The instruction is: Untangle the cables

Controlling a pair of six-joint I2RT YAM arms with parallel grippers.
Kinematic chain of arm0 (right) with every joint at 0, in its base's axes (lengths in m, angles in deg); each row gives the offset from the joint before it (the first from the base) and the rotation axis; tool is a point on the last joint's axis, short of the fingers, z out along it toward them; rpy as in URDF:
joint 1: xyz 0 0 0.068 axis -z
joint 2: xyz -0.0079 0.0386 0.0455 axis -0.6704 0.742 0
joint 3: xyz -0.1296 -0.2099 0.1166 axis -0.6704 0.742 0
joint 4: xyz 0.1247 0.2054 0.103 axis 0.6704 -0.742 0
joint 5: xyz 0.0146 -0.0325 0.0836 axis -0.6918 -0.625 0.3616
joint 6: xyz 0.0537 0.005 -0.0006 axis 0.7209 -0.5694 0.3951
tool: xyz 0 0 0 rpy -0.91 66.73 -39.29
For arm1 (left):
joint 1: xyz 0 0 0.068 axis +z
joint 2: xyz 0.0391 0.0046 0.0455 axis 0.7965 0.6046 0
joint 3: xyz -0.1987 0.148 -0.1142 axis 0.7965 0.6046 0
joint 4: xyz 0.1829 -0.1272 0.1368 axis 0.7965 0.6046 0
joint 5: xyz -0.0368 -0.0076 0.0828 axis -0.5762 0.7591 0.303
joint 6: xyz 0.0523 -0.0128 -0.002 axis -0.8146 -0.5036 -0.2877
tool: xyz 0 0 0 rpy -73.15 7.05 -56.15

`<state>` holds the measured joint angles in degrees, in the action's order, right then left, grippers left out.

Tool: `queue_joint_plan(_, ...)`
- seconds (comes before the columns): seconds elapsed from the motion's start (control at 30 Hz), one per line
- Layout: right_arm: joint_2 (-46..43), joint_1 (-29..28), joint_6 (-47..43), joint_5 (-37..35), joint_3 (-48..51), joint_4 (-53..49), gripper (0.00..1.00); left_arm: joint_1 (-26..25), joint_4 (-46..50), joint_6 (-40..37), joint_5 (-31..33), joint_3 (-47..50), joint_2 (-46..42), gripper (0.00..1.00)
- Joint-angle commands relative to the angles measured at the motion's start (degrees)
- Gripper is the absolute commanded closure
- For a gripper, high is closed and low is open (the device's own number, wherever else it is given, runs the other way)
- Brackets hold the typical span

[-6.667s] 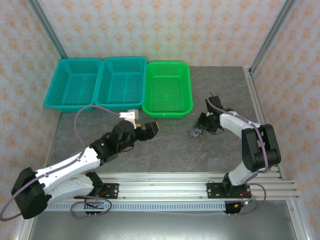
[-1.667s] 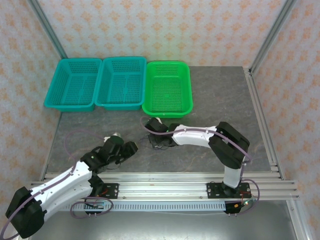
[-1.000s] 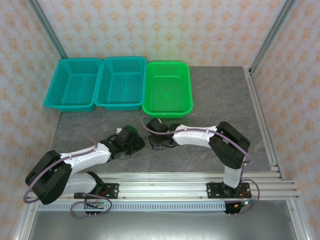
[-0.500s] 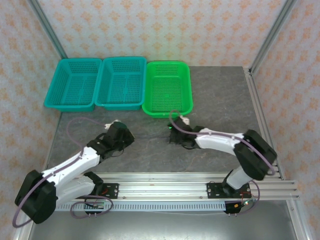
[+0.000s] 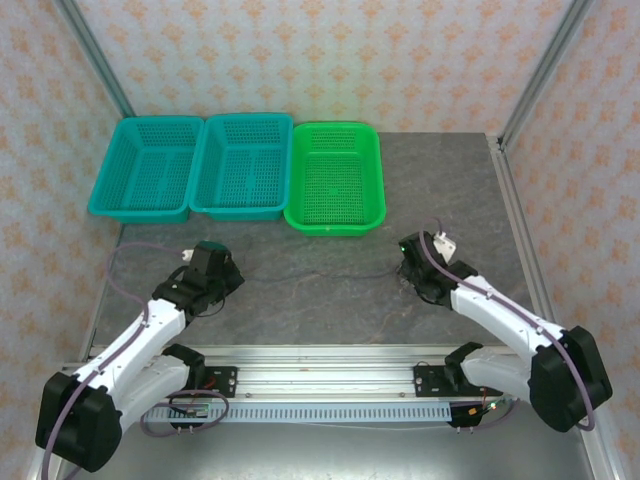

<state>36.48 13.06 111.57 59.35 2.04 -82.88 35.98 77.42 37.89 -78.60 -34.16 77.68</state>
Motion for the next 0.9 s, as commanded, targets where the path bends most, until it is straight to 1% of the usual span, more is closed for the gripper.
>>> queue_joint_plan(0.0, -0.84, -2.96, -8.66, 9.75, -1.02, 5.82, 0.63, 0.38, 0.21, -2.46, -1.87, -0.90, 0.55, 1.00)
queue_joint_plan(0.03, -1.16, -5.46, -10.96, 9.79, -2.31, 5.92, 0.56, 0.38, -0.08, -2.71, -2.29, -0.95, 0.51, 1.00)
queue_joint_plan(0.07, -1.44, -8.03, -13.38, 8.14, -3.67, 5.37, 0.50, 0.38, -0.05, -2.88, -2.36, -1.10, 0.37, 1.00)
queue_joint_plan(0.13, -1.49, -15.17, -19.53, 1.77, -6.46, 4.48, 0.37, 0.38, 0.54, -3.24, -1.94, -1.52, 0.00, 1.00)
queue_joint_plan(0.2, 0.24, -20.98, -24.28, -3.00, -8.16, 5.00, 0.28, 0.38, 1.12, -3.60, -1.13, -1.86, -0.48, 1.00)
queue_joint_plan(0.27, 4.43, -24.42, -27.73, -2.69, -10.15, 5.20, 0.26, 0.38, 1.56, -3.93, -0.44, -2.32, -0.81, 1.00)
queue_joint_plan(0.37, 14.53, -27.58, -31.62, -2.02, -15.03, 2.86, 0.26, 0.38, 2.40, -4.30, 0.75, -3.50, -1.07, 1.00)
queue_joint_plan(0.47, 23.06, -27.72, -31.56, -2.90, -17.49, 2.01, 0.26, 0.39, 4.78, -4.57, 3.01, -5.81, -1.30, 1.00)
queue_joint_plan(0.53, 26.70, -27.66, -30.05, -5.50, -17.55, 2.45, 0.25, 0.39, 7.72, -4.75, 5.79, -8.33, -1.44, 1.00)
queue_joint_plan(0.57, 27.99, -27.06, -28.44, -6.60, -17.34, 2.81, 0.24, 0.40, 9.05, -5.01, 7.14, -9.73, -1.58, 1.00)
queue_joint_plan(0.6, 28.96, -25.70, -26.99, -6.34, -17.10, 2.86, 0.25, 0.39, 10.38, -5.24, 8.44, -11.27, -1.67, 1.00)
queue_joint_plan(0.73, 28.61, -19.68, -21.20, -3.90, -13.88, 3.39, 0.30, 0.62, 14.09, -6.64, 12.06, -16.26, -1.79, 1.00)
queue_joint_plan(0.87, 25.69, -14.53, -15.68, -6.58, -9.42, 2.08, 0.36, 2.08, 17.38, -7.85, 14.58, -19.95, -1.78, 1.00)
